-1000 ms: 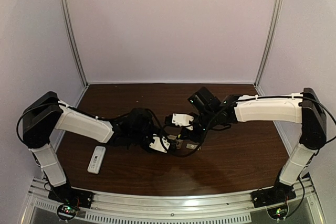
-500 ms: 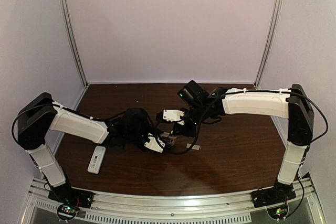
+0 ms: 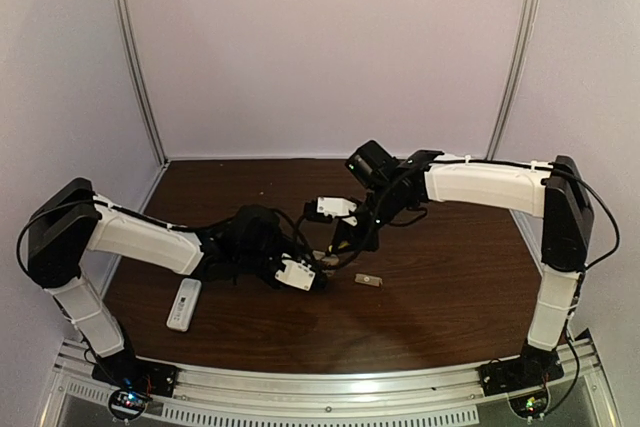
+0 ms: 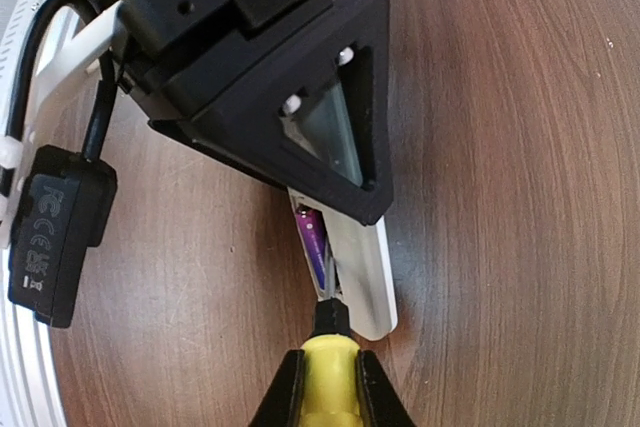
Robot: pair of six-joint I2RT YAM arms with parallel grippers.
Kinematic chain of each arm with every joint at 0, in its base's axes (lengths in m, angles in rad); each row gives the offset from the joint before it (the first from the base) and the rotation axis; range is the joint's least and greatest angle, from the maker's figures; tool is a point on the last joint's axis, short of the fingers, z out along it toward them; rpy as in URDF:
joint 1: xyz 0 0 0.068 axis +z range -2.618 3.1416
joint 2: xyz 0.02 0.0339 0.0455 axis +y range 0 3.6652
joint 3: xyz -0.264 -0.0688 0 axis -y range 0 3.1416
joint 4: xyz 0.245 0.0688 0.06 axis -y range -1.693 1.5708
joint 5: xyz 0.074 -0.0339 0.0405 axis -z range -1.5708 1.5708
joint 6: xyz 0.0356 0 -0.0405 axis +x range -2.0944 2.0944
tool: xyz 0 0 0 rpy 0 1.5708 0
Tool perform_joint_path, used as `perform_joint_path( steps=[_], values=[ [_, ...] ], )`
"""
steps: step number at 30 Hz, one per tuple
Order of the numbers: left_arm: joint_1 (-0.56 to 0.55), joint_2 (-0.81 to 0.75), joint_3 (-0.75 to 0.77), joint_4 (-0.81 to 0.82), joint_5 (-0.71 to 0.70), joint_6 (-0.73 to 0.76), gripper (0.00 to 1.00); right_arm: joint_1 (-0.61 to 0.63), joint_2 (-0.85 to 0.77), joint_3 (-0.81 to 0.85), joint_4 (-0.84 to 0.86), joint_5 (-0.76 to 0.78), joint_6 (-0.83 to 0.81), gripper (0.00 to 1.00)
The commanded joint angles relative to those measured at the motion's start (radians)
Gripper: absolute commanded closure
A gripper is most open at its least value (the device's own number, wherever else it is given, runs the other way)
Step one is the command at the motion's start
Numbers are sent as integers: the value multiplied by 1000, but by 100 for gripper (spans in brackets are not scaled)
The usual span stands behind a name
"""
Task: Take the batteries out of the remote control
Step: Remove the battery from the remote control without the battery cover.
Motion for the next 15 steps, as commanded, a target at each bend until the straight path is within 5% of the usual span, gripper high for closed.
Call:
perform_joint_path(
  steps=[1,8,15],
  values=[
    [-15,-63,-5,86,42,-26,100,-22,-33,19,-70,-123,-1,100],
    [-17,-129,30,5,101,-92,100,-45,-73,19,-101,-177,6,100],
    [-16,-146,39,-22,120,-194,100,-44,-94,-25,-84,-40,7,100]
  ],
)
